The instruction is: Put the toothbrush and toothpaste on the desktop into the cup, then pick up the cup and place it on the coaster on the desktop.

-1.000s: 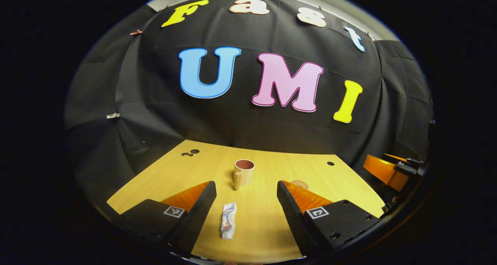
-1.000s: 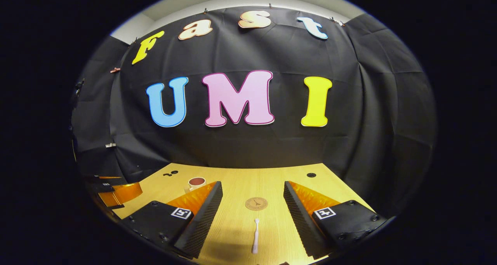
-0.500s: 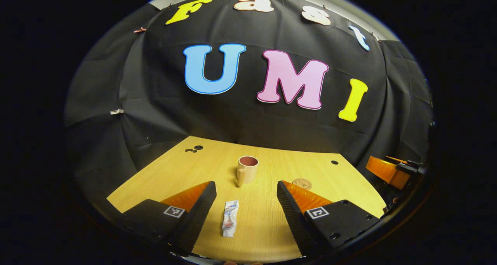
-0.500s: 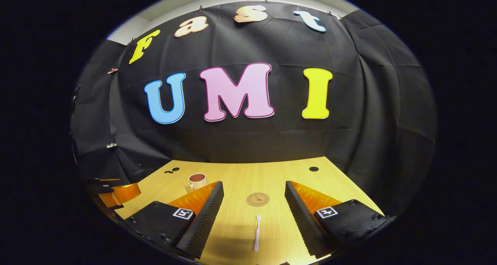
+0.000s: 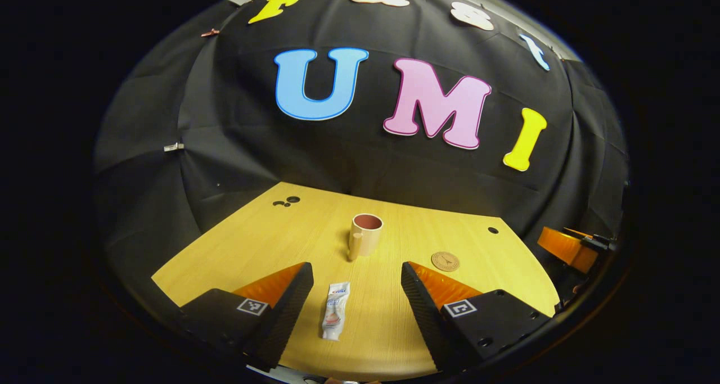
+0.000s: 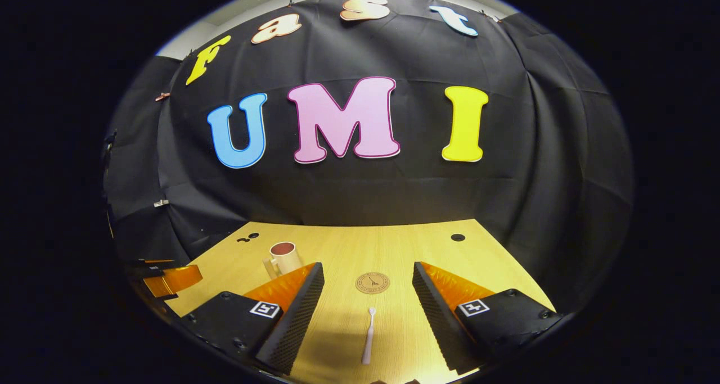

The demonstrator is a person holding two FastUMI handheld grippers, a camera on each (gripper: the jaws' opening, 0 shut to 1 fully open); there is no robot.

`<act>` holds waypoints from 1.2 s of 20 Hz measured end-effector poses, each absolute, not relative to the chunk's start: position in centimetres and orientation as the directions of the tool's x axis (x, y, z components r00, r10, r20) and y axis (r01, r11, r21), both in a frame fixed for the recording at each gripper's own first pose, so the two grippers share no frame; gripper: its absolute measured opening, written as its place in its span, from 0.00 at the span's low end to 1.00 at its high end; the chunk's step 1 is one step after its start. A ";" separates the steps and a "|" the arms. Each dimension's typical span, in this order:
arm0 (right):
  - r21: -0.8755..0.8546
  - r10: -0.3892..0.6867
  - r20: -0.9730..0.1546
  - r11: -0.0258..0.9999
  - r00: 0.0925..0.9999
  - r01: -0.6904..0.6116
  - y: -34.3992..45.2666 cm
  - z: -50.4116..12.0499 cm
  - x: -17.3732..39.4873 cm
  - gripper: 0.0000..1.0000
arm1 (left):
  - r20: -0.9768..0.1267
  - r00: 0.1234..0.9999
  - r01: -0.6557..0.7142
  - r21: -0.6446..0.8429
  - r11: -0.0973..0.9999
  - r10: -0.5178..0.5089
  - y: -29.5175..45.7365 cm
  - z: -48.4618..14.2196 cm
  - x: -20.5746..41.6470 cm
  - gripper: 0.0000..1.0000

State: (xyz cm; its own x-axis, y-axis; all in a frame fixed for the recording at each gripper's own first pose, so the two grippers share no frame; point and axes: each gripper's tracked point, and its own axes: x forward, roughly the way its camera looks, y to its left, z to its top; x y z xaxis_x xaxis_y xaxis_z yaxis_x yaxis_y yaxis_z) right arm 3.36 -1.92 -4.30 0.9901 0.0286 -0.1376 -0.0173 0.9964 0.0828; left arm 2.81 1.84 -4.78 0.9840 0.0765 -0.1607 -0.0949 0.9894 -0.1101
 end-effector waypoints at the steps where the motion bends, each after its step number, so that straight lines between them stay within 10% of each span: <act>1: 0.087 0.034 -0.142 0.996 0.989 -0.022 -1.9 -4.5 3.6 0.98 | -0.174 0.981 -0.102 -0.113 0.988 0.082 2.1 -5.1 3.2 0.98; 24: 0.139 0.133 -0.416 0.987 0.900 -0.081 -3.0 -13.6 8.4 0.98 | -0.537 0.832 -0.172 -0.005 0.985 0.143 5.2 -22.4 12.2 0.97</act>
